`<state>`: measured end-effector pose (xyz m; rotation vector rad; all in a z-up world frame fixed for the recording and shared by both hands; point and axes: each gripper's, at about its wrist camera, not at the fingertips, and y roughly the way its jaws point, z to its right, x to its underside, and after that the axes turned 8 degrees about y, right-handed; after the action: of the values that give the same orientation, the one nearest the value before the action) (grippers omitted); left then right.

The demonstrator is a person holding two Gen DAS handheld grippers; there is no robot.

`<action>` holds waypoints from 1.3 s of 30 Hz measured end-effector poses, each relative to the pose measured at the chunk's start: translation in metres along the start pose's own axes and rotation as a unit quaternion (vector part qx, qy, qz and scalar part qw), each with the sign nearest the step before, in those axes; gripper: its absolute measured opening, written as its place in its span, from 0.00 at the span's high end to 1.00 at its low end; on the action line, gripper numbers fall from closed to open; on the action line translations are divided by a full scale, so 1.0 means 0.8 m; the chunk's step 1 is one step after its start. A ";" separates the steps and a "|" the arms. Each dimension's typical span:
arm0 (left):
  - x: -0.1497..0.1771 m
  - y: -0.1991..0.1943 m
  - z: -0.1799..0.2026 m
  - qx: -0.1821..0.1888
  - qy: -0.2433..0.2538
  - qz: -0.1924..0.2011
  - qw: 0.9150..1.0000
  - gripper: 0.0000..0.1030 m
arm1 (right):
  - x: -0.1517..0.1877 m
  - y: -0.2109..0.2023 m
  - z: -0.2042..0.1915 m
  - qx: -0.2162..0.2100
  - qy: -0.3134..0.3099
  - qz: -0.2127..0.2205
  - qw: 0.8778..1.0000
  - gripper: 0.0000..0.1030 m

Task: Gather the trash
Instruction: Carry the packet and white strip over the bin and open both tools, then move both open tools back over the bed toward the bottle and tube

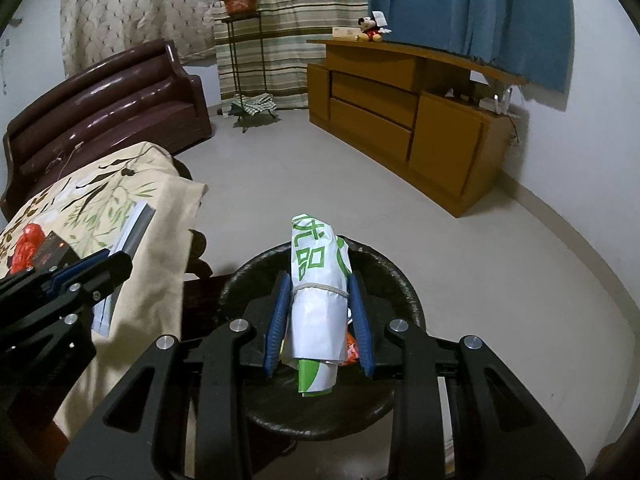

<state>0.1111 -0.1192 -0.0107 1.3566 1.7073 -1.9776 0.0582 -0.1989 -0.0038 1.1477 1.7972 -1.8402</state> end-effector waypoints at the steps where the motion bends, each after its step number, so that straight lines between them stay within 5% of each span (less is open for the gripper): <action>1: -0.002 0.005 0.003 -0.001 0.002 -0.003 1.000 0.84 | -0.001 0.004 0.003 0.001 0.002 -0.001 1.000 0.71; 10: -0.015 0.039 0.020 -0.002 0.021 -0.029 0.999 0.83 | -0.005 0.032 0.027 0.003 0.023 -0.007 1.000 0.71; 15: -0.019 0.044 0.019 -0.002 0.021 -0.035 0.999 0.65 | -0.006 0.040 0.033 0.002 0.033 -0.007 0.999 0.61; 23: -0.017 0.041 0.018 -0.007 0.011 -0.032 0.999 0.52 | -0.007 0.035 0.039 0.005 0.042 -0.001 0.999 0.61; 39: 0.006 -0.018 -0.010 -0.037 -0.015 -0.022 0.999 0.48 | 0.009 0.007 0.011 -0.020 0.028 -0.007 0.999 0.59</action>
<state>0.1033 -0.1057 -0.0037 1.2698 1.7921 -1.9262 0.0550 -0.2062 -0.0138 1.1857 1.8686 -1.7899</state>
